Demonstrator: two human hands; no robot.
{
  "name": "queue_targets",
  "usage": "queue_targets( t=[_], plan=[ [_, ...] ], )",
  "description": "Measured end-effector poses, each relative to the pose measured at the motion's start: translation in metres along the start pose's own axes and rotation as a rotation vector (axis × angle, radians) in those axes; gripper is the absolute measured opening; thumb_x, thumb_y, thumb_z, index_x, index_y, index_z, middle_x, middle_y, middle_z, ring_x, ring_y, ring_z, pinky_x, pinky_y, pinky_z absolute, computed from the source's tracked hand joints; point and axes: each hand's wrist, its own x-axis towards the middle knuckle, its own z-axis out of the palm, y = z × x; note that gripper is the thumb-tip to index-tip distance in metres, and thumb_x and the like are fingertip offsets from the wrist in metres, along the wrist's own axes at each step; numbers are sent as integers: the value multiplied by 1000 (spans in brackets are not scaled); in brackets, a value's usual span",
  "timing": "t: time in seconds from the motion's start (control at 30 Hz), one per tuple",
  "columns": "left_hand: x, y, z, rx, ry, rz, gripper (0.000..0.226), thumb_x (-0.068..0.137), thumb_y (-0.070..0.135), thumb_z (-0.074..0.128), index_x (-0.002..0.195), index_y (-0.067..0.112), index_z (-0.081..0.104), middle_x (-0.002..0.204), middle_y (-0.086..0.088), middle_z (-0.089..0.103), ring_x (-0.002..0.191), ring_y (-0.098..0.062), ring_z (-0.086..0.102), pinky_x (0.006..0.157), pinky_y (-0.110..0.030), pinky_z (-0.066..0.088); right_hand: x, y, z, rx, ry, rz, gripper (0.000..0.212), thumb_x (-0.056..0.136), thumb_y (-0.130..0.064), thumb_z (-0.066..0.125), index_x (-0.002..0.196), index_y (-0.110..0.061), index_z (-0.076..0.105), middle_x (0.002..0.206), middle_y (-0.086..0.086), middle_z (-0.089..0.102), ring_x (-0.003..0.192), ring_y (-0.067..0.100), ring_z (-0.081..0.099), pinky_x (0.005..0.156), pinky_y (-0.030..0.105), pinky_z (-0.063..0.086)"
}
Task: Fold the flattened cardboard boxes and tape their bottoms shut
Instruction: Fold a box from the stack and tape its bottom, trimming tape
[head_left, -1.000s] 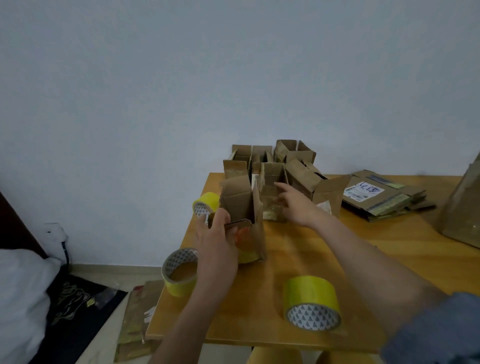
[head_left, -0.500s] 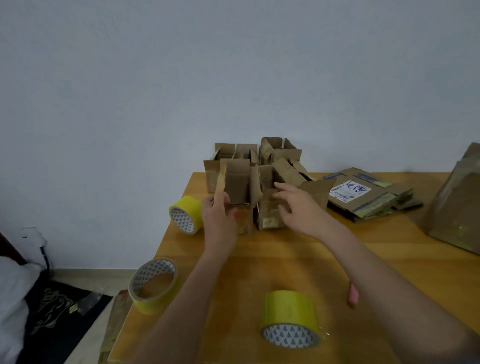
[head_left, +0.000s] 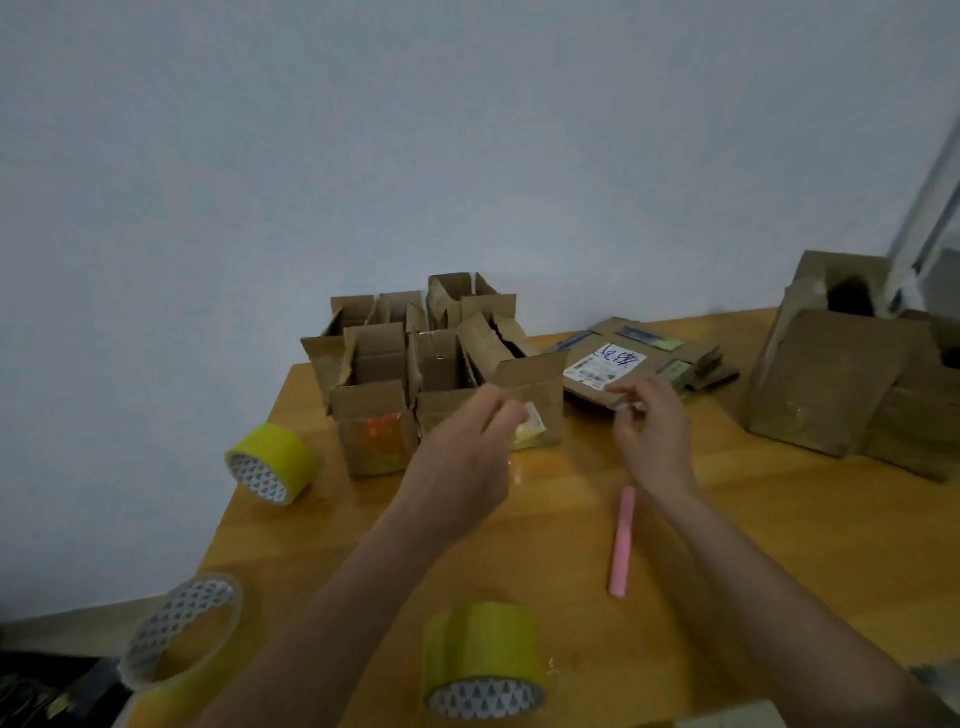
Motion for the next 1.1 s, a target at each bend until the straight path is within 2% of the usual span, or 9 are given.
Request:
queue_targets(
  t=[0.13,0.2,0.27,0.4,0.53,0.63,0.77,0.93,1.1],
  plan=[
    [39,25,42,-39,-380,43,40,94,4,45,132,18,46,129,3,45,87,-7,49,63,-19,45,0,59,-22,-126,-189,303,36,88,0,56,121,-14,62,123,8,55,115,24,53,100,43,46],
    [58,29,67,-103,-480,-9,40,97,8,44,136,16,43,130,1,44,96,-11,53,75,-25,51,-4,81,-30,-148,-266,375,37,90,-3,57,126,-10,60,126,12,56,116,27,53,102,38,43],
    [76,30,94,-118,-538,-46,40,98,12,46,138,14,42,130,-2,45,103,-15,52,84,-31,50,-10,99,-35,-185,-257,408,35,87,0,57,122,-4,62,120,15,61,109,30,57,93,28,41],
    [108,27,143,-51,-523,-121,33,98,23,51,128,12,47,122,-6,50,101,-16,50,83,-32,50,-10,105,-26,-175,-164,478,37,87,-4,55,123,-5,60,115,13,63,104,28,59,88,27,42],
    [133,28,179,24,-462,-207,33,96,36,55,118,11,52,115,-7,51,102,-21,52,85,-36,51,-11,101,-19,-344,-192,434,43,91,-17,51,134,-15,53,124,5,53,109,24,55,79,29,42],
    [145,26,196,34,-473,-262,37,92,44,60,110,11,56,109,-8,53,102,-23,52,86,-37,50,-9,103,-21,-337,-178,443,42,91,-18,49,133,-15,54,122,4,54,107,21,55,76,28,40],
    [152,29,204,-43,-526,-321,28,95,36,58,104,9,61,97,-9,62,91,-23,60,79,-38,54,-8,106,-20,-294,-168,447,41,89,-18,50,129,-14,57,121,3,55,107,21,55,84,34,49],
    [159,34,189,-42,-510,-361,27,105,24,39,105,6,58,89,-7,57,75,-16,51,66,-29,39,-9,106,-23,-206,-183,474,47,87,-28,53,134,-20,53,127,0,57,115,17,53,95,40,49],
    [154,44,147,-146,-390,-343,26,105,19,37,99,7,59,85,-3,54,72,-13,49,62,-23,36,-2,100,-37,134,-264,627,58,90,-40,61,144,-30,41,133,-3,56,123,16,51,102,40,44]
  ],
)
